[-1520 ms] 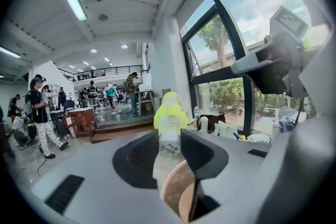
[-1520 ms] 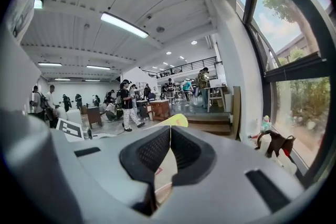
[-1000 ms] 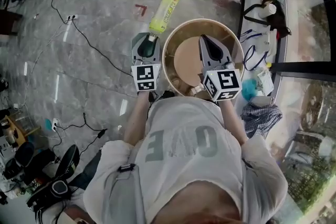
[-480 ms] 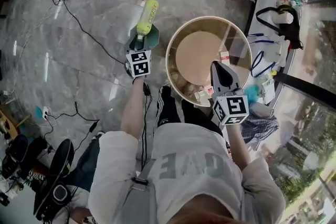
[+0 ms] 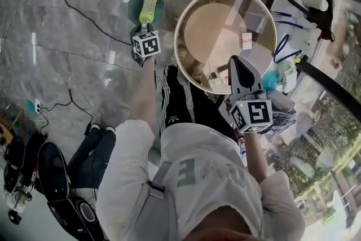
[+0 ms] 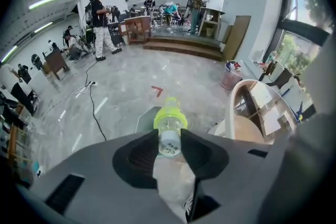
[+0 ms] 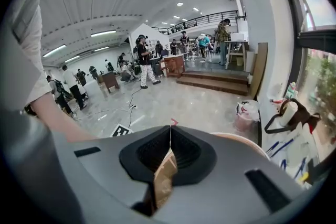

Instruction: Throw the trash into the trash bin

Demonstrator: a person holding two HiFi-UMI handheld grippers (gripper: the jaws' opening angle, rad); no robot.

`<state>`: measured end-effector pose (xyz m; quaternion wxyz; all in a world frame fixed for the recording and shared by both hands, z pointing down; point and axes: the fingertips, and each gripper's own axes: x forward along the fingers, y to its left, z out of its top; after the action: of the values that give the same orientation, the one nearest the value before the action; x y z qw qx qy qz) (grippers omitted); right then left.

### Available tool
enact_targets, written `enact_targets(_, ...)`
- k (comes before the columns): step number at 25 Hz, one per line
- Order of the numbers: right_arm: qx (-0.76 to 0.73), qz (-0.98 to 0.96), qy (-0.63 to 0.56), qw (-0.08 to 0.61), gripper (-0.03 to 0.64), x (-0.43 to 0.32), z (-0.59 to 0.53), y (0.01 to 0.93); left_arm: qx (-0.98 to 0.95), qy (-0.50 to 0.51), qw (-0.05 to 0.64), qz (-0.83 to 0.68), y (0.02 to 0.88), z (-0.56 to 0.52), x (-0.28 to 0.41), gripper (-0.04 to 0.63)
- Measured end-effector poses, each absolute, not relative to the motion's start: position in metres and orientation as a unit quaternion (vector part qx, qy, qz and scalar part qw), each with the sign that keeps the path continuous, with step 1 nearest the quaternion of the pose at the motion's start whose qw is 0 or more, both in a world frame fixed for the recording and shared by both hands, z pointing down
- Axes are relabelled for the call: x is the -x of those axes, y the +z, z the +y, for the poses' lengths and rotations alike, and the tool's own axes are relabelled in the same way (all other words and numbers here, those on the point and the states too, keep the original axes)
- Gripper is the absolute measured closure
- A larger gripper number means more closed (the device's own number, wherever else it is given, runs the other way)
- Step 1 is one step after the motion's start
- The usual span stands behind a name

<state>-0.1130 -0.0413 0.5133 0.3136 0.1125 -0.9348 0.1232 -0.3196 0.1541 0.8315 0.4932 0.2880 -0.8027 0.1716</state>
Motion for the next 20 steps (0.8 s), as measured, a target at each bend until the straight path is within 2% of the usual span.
enact_targets(10, -0.103, -0.928, 0.133, 0.332, 0.603, 0.128, -0.037, 0.525, -0.265, 0.176, 0.487, -0.814, 0.840, 0.164, 0.326, 0.454)
enact_targets(20, -0.099, -0.932, 0.136, 0.320, 0.603, 0.133, -0.030, 0.517, -0.266, 0.164, 0.484, -0.817, 0.830, 0.165, 0.322, 0.454)
